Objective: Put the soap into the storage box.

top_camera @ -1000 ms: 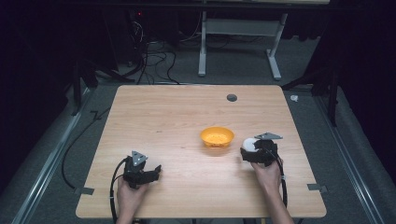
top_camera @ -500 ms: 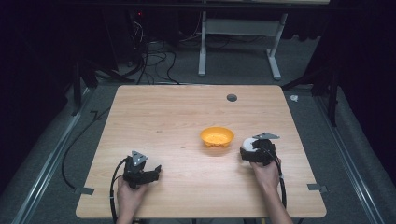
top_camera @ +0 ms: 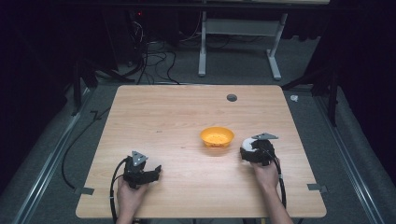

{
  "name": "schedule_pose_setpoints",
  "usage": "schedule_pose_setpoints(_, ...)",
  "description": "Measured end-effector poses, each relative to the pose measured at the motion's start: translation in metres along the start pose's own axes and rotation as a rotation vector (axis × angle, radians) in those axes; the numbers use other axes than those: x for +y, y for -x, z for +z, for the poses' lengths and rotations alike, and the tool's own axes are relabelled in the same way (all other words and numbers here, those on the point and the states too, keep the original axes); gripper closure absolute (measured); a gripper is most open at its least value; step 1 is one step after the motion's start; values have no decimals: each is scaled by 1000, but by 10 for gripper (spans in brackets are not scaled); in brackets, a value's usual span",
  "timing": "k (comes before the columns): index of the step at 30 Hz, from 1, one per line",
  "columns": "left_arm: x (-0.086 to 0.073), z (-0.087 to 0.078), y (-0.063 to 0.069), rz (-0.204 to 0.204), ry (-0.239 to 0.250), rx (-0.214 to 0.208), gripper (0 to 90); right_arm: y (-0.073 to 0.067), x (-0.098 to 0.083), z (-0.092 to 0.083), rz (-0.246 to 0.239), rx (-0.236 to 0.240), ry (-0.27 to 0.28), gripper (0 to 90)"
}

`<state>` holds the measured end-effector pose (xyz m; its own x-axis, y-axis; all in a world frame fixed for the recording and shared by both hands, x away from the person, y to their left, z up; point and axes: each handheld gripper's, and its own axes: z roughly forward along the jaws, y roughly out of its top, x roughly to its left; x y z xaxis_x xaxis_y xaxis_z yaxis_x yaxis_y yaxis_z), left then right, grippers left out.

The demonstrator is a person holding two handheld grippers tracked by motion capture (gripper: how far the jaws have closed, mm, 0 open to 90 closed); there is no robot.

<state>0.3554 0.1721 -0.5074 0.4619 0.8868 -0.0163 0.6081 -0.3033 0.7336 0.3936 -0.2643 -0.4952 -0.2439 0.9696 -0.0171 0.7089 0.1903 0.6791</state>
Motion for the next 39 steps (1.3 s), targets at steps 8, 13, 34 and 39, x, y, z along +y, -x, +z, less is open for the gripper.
schedule_pose_setpoints(8, 0, 0, 0, 0, 0, 0, 202, -2, -2, 0, 5, 7, 17, 252)
schedule_pose_setpoints(13, 0, 0, 0, -1, 0, 0, 202, -2, -2, 0, 5, 10, 13, 248)
schedule_pose_setpoints(34, 0, 0, 0, 2, -2, -1, 202, -3, 2, 8, 17, -2, 29, 244)
schedule_pose_setpoints(39, 0, 0, 0, 2, -2, -1, 202, -4, 1, 7, 21, -5, 35, 248)
